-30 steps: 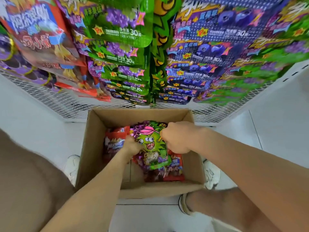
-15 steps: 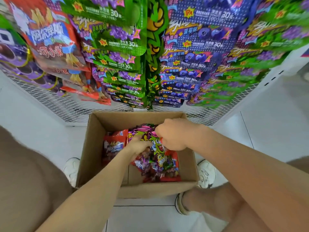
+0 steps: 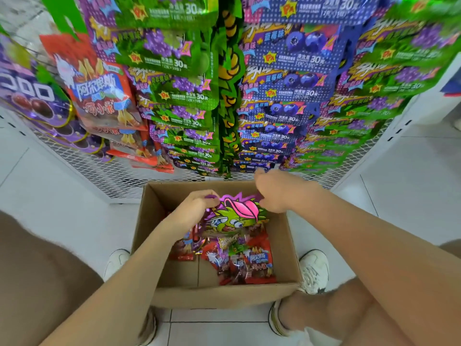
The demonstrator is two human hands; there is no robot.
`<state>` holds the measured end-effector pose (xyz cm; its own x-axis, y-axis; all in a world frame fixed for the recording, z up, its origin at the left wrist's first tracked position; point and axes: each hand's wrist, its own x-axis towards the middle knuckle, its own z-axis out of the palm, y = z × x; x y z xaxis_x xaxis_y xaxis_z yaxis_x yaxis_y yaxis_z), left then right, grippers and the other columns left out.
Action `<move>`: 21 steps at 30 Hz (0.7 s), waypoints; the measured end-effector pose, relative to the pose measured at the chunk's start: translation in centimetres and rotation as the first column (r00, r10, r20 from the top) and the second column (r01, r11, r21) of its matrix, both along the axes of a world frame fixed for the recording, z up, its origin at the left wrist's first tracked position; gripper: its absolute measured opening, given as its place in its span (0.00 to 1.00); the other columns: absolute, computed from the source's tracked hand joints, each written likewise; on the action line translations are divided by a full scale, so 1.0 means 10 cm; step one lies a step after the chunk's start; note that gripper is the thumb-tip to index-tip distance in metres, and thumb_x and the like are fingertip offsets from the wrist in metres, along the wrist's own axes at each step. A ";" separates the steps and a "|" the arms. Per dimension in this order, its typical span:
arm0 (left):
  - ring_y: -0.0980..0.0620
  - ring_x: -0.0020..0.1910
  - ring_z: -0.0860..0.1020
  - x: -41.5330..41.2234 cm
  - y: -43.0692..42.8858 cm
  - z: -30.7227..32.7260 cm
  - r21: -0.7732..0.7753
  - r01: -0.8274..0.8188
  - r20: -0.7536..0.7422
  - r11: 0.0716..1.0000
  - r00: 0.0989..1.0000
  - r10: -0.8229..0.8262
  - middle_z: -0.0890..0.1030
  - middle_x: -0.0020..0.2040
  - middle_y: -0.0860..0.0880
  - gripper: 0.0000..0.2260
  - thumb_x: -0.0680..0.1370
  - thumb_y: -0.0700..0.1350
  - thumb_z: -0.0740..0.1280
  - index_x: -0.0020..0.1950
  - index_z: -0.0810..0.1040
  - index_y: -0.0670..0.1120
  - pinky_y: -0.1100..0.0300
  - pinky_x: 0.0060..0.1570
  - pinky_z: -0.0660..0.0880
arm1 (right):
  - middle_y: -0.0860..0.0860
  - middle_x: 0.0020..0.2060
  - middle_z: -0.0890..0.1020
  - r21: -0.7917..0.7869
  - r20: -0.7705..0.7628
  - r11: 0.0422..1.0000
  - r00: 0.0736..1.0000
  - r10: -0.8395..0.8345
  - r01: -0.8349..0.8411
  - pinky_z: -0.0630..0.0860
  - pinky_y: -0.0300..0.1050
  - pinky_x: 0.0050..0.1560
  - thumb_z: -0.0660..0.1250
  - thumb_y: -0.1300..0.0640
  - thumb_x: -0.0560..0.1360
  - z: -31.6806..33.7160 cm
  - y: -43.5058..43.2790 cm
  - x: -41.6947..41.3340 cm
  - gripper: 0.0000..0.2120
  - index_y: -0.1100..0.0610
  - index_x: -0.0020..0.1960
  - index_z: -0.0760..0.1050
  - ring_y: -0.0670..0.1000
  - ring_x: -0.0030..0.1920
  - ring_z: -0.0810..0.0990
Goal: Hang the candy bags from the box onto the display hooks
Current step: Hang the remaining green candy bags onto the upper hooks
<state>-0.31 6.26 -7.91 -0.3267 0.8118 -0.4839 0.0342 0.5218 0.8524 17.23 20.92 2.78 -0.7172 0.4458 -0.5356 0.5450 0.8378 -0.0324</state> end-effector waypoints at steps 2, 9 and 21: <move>0.52 0.32 0.70 -0.11 -0.07 0.30 0.027 0.059 -0.066 0.998 0.996 -0.057 0.73 0.32 0.51 0.08 0.86 0.46 0.66 0.50 0.81 0.47 0.53 0.39 0.64 | 0.55 0.47 0.78 -0.101 0.010 0.995 1.000 0.008 -0.007 0.71 0.48 0.37 0.70 0.51 0.81 0.16 0.02 -0.02 0.20 0.64 0.65 0.71 0.55 0.44 0.78; 0.66 0.33 0.75 -0.27 -0.40 1.46 0.232 0.073 -0.302 0.970 0.953 0.001 0.80 0.36 0.65 0.07 0.85 0.40 0.66 0.49 0.82 0.46 0.62 0.38 0.69 | 0.48 0.26 0.65 -0.441 -0.441 0.898 0.874 -0.206 -0.011 0.60 0.42 0.31 0.73 0.55 0.81 0.75 -0.16 0.03 0.14 0.61 0.39 0.78 0.46 0.29 0.61; 0.53 0.47 0.83 -0.48 -0.59 3.54 0.539 0.213 -0.714 0.815 0.630 0.307 0.86 0.47 0.55 0.14 0.70 0.45 0.64 0.51 0.85 0.52 0.59 0.51 0.78 | 0.43 0.30 0.75 -0.209 -0.929 0.978 0.312 -0.200 0.002 0.65 0.44 0.33 0.65 0.53 0.80 2.00 -0.87 -0.37 0.07 0.48 0.43 0.75 0.44 0.28 0.67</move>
<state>-5.10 0.36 27.45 -0.3942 0.7990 0.4541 0.7696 0.0170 0.6383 13.51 12.26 22.74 -0.7318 0.5451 0.4090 0.1412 0.7084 -0.6915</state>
